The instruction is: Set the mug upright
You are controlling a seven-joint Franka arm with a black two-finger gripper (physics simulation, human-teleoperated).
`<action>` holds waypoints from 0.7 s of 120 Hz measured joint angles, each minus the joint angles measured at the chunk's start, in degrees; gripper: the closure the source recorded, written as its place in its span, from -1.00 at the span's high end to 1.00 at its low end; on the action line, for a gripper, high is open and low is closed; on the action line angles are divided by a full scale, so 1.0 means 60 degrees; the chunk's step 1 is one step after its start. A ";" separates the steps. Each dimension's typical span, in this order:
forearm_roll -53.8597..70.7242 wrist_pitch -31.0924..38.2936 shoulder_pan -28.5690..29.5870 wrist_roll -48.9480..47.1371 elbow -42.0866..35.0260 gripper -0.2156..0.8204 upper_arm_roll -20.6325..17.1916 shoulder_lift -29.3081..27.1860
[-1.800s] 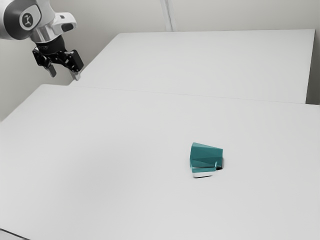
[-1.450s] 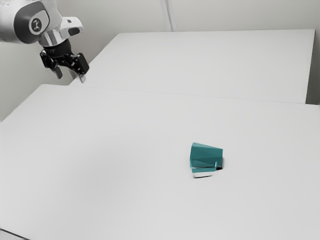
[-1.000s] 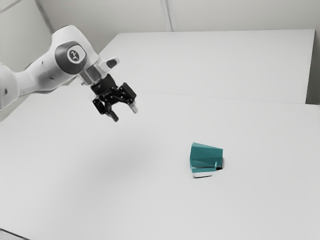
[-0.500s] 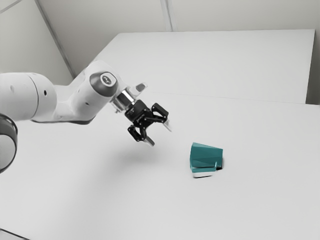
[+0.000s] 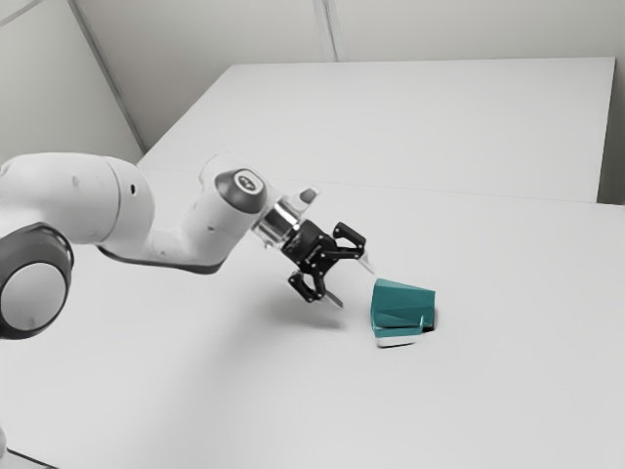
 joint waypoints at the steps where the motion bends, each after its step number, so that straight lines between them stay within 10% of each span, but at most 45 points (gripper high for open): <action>1: -0.0042 0.0020 -0.0004 -0.0003 0.0009 0.58 0.0001 0.0013; 73: -0.1999 0.0967 -0.0200 -0.0131 0.0354 0.58 -0.0572 0.0795; 84: -0.1937 0.1025 -0.0238 -0.0143 0.0364 0.24 -0.0566 0.0825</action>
